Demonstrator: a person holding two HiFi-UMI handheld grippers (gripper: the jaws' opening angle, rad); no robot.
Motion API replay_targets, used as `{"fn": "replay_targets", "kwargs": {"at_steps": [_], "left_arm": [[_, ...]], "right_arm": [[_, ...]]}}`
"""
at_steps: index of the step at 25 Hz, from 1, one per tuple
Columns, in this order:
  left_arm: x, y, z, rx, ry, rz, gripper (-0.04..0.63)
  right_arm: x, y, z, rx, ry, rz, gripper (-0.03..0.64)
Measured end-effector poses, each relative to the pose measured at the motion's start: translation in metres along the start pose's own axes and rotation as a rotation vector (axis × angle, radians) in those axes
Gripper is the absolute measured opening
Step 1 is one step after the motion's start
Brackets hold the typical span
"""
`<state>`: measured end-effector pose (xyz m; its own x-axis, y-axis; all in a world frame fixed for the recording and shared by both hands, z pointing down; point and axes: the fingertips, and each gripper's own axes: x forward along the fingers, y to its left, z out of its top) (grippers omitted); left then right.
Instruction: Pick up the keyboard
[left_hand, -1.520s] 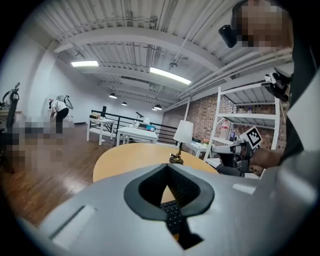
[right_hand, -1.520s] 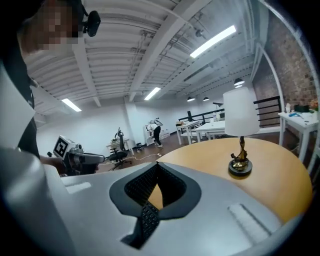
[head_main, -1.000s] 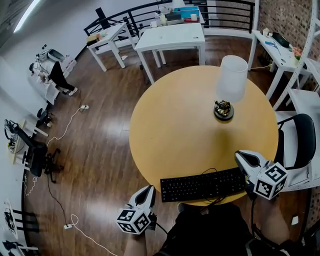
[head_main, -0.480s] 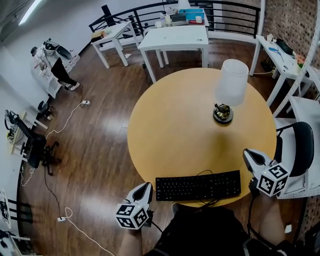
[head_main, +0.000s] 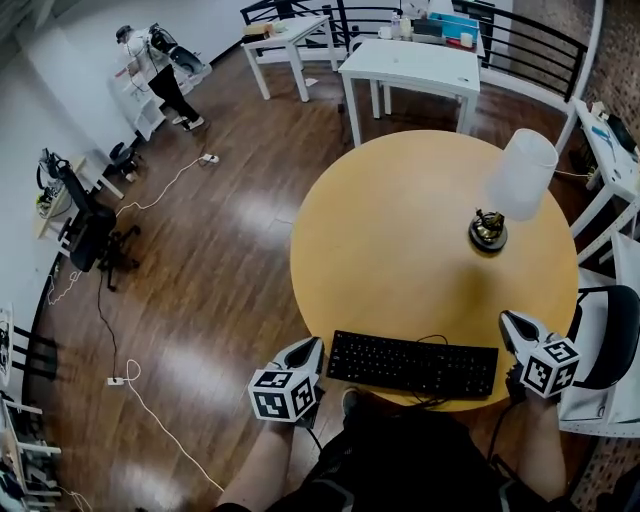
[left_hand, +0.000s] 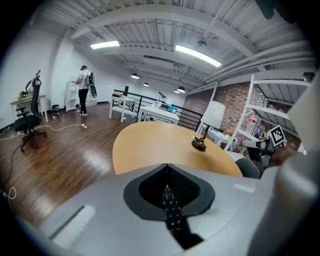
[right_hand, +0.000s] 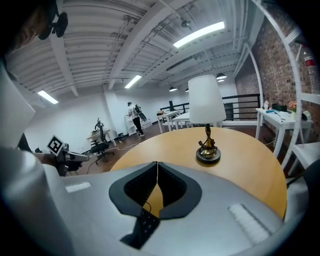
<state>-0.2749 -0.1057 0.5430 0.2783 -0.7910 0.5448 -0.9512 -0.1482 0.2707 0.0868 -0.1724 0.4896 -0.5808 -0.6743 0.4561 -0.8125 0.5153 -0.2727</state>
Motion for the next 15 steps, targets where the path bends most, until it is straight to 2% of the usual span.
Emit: {"fn": "replay_targets", "kwargs": {"at_steps": [2, 5, 7, 9, 12, 15], "left_arm": [[0.003, 0.010, -0.014, -0.015, 0.044, 0.019, 0.044], [0.011, 0.020, -0.034, 0.004, 0.127, 0.044, 0.044], [0.016, 0.024, -0.051, -0.024, 0.174, 0.049, 0.044], [0.022, 0.032, -0.068, -0.121, 0.196, 0.059, 0.044], [0.029, 0.048, -0.090, -0.325, 0.175, 0.069, 0.064], [0.030, 0.055, -0.111, -0.433, 0.209, 0.054, 0.066]], "right_arm": [[0.007, -0.005, -0.008, 0.015, 0.022, 0.033, 0.044], [0.017, -0.024, -0.028, 0.051, 0.071, 0.007, 0.051], [0.024, -0.034, -0.045, 0.081, 0.107, -0.010, 0.074], [0.031, -0.043, -0.060, 0.107, 0.141, -0.015, 0.081], [0.042, -0.056, -0.086, 0.157, 0.191, -0.012, 0.115], [0.051, -0.064, -0.110, 0.188, 0.243, -0.015, 0.136]]}}
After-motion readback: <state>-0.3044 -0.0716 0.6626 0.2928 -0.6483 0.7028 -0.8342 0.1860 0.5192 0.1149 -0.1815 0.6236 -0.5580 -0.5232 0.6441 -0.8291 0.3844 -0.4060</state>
